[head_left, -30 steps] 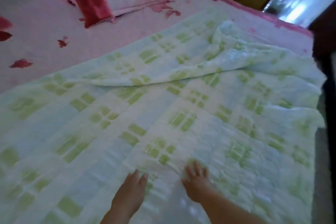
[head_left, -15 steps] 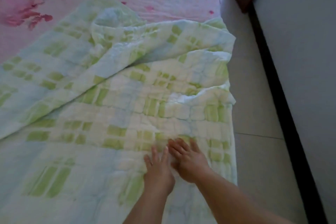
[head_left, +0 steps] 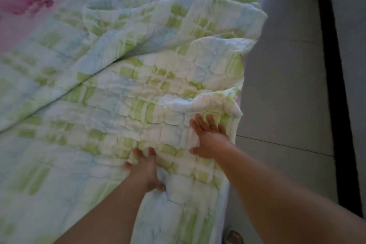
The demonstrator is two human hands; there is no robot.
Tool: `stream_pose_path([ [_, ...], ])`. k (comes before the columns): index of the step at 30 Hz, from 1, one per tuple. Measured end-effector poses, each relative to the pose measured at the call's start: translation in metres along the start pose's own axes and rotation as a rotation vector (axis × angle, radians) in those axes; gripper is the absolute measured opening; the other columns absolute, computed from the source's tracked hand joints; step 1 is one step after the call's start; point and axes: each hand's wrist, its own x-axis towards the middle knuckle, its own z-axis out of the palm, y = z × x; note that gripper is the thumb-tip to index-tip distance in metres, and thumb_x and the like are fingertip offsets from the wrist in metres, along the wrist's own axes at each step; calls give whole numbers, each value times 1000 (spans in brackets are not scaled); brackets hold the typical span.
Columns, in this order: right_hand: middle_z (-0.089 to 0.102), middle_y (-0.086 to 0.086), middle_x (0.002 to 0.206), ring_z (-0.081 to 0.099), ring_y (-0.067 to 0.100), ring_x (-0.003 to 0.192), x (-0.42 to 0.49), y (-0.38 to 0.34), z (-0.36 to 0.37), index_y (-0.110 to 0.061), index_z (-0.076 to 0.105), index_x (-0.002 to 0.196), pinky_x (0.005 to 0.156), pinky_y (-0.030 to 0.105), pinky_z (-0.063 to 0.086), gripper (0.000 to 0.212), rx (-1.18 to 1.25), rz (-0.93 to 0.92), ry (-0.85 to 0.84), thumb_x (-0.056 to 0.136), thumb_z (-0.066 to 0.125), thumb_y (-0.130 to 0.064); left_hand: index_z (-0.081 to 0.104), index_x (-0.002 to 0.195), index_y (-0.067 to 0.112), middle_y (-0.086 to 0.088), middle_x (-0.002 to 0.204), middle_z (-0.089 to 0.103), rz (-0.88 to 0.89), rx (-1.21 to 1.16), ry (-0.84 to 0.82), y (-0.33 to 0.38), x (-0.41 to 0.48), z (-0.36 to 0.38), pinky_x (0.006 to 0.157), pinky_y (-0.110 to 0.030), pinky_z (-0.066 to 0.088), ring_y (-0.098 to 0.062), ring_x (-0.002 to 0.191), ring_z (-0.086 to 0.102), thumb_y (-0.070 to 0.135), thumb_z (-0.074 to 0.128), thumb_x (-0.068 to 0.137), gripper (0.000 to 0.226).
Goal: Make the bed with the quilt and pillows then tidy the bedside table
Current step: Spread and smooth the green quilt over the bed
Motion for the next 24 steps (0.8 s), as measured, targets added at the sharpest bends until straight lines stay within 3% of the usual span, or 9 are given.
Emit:
stream_pose_path([
  [10,-32,-11,154,-20,28,145,-1,-4,-18,-33,-19,149,118,54,11,99,-107,-42,-234,88,58,-45,-8,152,12,-28,155,-16,-5,-28,-111,-6,-6,-12,114,-62,7,-39,142,-25,43,76,76,117],
  [17,-19,-8,159,-5,30,148,-28,3,-32,-30,-7,153,119,43,17,87,-70,-71,-350,92,54,-40,-5,152,16,-26,156,-14,-23,-17,-141,-9,-10,-17,115,-58,9,-37,143,-22,46,73,76,113],
  [21,1,-1,162,14,24,147,-21,14,-70,-25,7,154,116,37,20,74,10,-103,-257,96,50,-36,0,153,19,-20,158,-11,-58,-43,-204,-6,-5,-29,117,-52,11,-34,145,-18,47,69,80,104],
  [24,30,5,155,30,22,141,-5,30,-110,-18,28,150,113,32,27,58,79,-155,-43,96,48,-31,26,149,13,-11,155,22,-81,-41,-267,3,6,-55,113,-35,27,-29,145,18,48,63,86,81],
])
